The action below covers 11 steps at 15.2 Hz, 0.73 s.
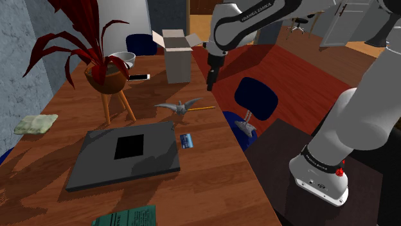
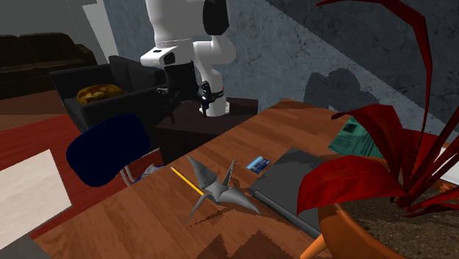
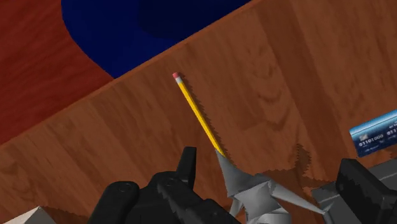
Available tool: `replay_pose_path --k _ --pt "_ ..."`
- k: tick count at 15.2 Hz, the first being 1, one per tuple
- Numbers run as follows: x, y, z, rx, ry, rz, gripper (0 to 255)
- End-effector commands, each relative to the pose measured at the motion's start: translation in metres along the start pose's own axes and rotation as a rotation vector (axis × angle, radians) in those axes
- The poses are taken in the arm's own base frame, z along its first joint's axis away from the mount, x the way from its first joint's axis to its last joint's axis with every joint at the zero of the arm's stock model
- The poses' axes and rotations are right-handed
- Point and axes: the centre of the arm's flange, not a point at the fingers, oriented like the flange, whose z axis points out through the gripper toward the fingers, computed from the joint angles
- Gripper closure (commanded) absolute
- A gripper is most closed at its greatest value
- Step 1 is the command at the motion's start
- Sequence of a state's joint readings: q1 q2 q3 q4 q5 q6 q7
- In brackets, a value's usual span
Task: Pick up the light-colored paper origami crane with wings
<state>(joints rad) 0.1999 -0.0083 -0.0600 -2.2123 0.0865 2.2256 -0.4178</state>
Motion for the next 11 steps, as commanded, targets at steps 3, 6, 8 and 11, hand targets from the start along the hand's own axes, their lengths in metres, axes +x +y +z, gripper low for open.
replay_pose_path --k 3,6,8,11 --pt "0.038 -0.003 0.031 0.000 0.023 -0.112 0" --pt "0.068 -0.010 0.053 0.000 0.039 -0.194 0" --pt "0.088 -0.016 0.067 0.000 0.050 -0.249 0" --pt "0.116 -0.028 0.088 0.001 0.066 -0.331 0"
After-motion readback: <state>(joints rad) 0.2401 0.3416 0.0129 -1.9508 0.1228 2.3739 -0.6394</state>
